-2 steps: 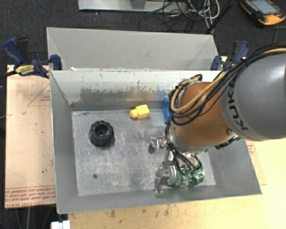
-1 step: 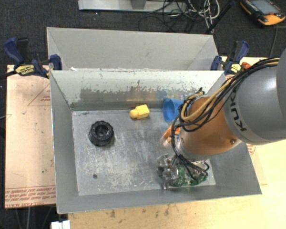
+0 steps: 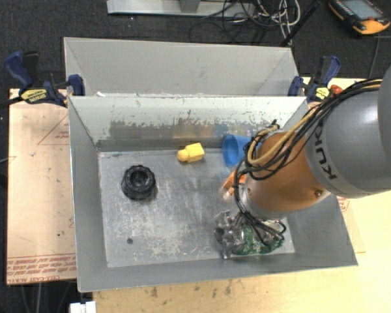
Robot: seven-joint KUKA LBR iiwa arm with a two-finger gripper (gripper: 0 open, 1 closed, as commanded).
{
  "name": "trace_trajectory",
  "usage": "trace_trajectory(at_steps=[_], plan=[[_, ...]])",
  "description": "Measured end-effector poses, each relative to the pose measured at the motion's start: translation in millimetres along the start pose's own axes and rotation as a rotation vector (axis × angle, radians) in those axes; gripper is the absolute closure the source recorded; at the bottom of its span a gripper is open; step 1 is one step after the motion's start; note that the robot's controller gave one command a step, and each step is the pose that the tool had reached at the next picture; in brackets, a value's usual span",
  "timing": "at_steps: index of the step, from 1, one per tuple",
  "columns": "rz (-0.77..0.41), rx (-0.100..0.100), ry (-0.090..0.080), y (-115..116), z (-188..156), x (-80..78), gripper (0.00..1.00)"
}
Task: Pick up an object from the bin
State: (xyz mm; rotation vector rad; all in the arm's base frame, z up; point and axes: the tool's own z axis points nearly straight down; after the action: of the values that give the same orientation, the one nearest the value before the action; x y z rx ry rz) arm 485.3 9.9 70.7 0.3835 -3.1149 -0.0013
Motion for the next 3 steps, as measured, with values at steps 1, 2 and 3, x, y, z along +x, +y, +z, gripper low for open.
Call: trace_trajectory(at_steps=[1,2,3], plan=[[-0.109,0.001,0.001,2.9,-0.1,-5.5,1.00],[-0.047,0.001,-0.006,-15.9,-139.6,-1.0,1.00],[-0.047,0.001,-0.005,-15.9,-139.4,-0.9,1.00]])
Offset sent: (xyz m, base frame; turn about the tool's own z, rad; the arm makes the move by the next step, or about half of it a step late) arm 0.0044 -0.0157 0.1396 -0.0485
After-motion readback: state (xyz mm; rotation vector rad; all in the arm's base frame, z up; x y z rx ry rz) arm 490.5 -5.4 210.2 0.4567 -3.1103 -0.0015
